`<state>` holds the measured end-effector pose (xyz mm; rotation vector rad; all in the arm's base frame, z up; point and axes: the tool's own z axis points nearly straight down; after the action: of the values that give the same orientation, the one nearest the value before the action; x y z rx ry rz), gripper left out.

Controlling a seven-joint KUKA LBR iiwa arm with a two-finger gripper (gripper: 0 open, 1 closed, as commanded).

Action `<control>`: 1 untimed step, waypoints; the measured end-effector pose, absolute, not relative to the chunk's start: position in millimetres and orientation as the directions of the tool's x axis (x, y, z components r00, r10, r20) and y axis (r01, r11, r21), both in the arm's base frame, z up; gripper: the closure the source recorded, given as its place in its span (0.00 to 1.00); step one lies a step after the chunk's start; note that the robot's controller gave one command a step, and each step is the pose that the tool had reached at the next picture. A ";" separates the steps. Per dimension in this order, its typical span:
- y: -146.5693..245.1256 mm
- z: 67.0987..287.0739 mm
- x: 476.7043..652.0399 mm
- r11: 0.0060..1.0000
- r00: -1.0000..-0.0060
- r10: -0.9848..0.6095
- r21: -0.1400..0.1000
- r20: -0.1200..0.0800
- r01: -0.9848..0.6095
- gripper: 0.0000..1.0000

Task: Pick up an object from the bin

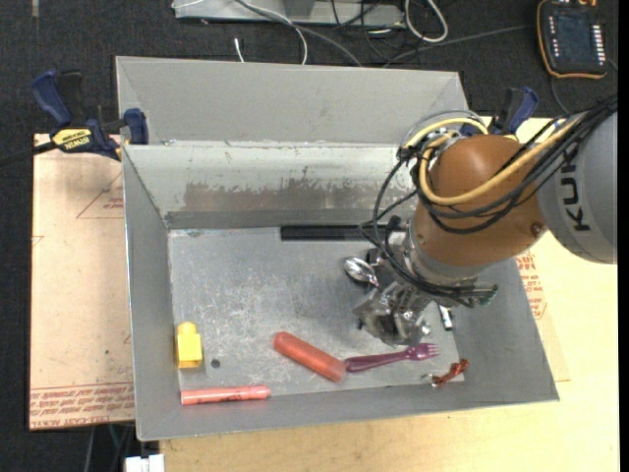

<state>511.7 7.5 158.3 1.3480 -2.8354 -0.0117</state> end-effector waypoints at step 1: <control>15.5 171.0 519.8 0.639 -0.639 -0.770 0.006 -0.004 -0.770 1.00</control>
Offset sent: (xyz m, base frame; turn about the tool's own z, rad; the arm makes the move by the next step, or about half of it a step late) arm 0.0036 0.0073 0.0428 -0.0114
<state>519.8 15.5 171.0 1.3360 -2.8448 -0.0107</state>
